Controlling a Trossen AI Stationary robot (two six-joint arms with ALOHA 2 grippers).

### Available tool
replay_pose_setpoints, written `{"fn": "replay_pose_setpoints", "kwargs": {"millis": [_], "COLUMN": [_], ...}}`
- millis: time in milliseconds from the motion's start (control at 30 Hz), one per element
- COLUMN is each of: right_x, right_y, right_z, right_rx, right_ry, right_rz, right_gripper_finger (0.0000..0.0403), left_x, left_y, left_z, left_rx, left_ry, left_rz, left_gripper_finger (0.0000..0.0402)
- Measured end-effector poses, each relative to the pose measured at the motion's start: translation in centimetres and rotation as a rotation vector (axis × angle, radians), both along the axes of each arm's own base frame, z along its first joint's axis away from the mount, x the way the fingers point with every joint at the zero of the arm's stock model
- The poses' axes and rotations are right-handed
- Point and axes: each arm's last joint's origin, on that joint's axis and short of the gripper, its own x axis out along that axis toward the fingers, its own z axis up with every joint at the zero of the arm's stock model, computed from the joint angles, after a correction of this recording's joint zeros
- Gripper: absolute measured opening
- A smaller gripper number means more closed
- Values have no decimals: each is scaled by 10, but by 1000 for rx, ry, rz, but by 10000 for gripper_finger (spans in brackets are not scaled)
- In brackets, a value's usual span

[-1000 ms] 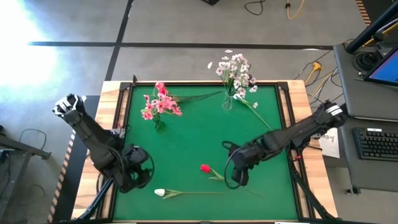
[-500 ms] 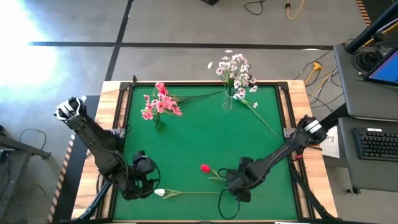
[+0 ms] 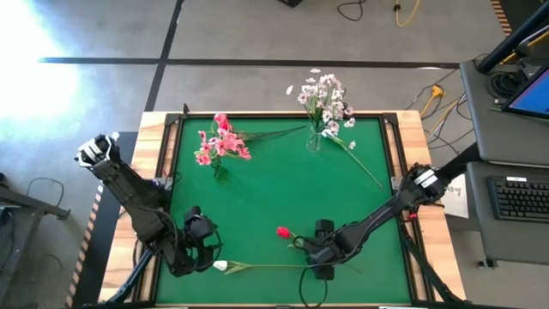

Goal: Sort flowers into vase by color
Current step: Put the red flower into the green vase

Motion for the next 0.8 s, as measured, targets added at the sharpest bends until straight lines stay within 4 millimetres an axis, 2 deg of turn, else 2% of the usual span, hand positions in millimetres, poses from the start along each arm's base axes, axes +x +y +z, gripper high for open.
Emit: {"fn": "replay_pose_setpoints", "kwargs": {"millis": [100,200,500,633,800], "right_x": [-1,-3,-10,-10,-10], "right_y": [-2,-5,-14,-14,-15], "right_z": [-4,-9,-27,-25,-6], "right_rx": [19,31,59,59,0], "right_ry": [-38,-57,-92,-94,-111], "right_rz": [5,1,-28,-27,15], "right_gripper_finger": [210,175,21,15,13], "left_x": [0,0,1,1,1], "left_y": [0,1,2,2,2], "left_z": [0,0,1,1,1], "left_rx": [10,19,45,49,49], "left_ry": [-10,-21,-45,-45,-45], "left_rz": [4,10,23,19,19], "left_gripper_finger": [274,274,274,274,274]}}
